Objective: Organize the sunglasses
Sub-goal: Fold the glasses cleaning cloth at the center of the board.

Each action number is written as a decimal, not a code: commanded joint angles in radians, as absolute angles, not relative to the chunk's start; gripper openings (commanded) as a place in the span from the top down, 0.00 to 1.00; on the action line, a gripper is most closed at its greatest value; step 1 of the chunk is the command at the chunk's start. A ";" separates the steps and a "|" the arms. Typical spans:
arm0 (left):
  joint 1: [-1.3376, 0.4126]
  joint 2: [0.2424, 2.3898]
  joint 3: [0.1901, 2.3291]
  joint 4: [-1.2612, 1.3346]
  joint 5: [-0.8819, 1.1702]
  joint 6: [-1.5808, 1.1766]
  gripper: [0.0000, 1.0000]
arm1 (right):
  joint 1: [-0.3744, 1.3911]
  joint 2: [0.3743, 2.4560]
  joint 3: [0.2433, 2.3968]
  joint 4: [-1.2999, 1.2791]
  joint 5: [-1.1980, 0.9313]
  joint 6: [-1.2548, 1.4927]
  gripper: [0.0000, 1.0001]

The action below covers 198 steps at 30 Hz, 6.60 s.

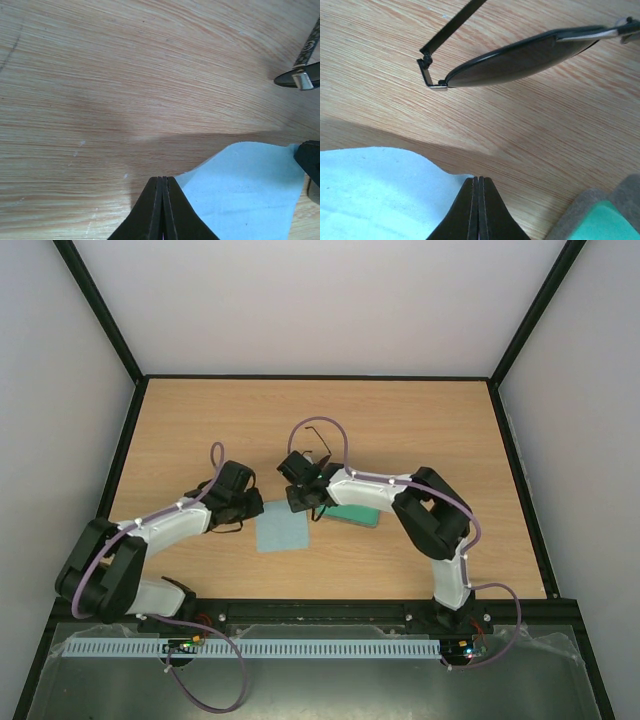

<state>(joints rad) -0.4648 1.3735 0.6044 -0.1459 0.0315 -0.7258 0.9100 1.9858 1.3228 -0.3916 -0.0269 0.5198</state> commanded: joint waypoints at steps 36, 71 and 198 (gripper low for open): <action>-0.538 0.985 0.520 -0.359 0.076 -0.803 0.98 | 1.043 1.668 1.084 -0.359 0.001 0.568 0.99; -0.774 0.853 0.407 -0.423 -0.008 -1.015 0.98 | 1.137 1.599 0.937 -0.302 -0.021 0.630 0.99; -0.788 1.161 0.404 -0.326 -0.087 -0.970 0.94 | 1.098 1.756 0.970 -0.327 -0.017 0.719 0.69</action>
